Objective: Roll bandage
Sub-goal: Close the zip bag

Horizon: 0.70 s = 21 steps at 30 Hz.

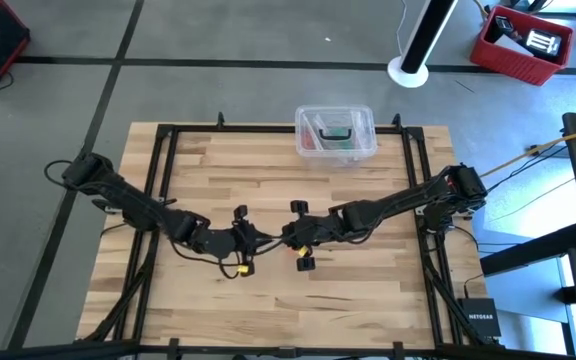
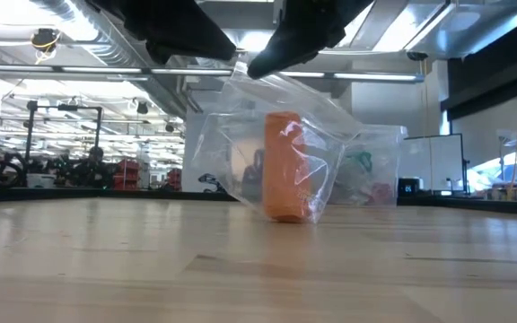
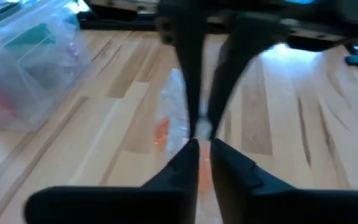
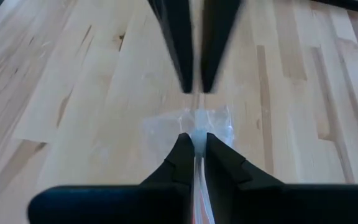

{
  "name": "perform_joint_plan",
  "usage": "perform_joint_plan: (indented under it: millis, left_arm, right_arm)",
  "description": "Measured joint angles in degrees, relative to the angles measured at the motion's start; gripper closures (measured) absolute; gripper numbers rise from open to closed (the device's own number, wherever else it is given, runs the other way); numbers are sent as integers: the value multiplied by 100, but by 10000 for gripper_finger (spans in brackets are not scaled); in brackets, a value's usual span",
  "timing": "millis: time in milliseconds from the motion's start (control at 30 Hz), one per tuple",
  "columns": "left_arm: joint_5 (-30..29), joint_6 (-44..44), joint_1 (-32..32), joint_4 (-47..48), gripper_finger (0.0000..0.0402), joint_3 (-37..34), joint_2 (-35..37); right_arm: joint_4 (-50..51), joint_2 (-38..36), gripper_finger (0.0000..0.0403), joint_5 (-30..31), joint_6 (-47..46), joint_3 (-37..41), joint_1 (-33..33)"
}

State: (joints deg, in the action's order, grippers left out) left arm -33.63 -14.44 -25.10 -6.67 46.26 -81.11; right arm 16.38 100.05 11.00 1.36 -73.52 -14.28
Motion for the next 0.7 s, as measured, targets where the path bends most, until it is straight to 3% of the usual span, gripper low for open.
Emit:
perform_joint_plan:
  millis: [333, 500, 700]
  left_arm:
    - [-4, 2, 168, -329, 291, -2, -303]
    - [1, 208, 148, -488, 295, 0, -303]
    - [0, 114, 201, -404, 336, 0, -303]
  right_arm:
    - [-30, 0, 376, 3, 0, -2, 0]
    - [-30, 0, 376, 4, 2, -2, 2]
    - [-49, 0, 376, 37, 2, -4, 2]
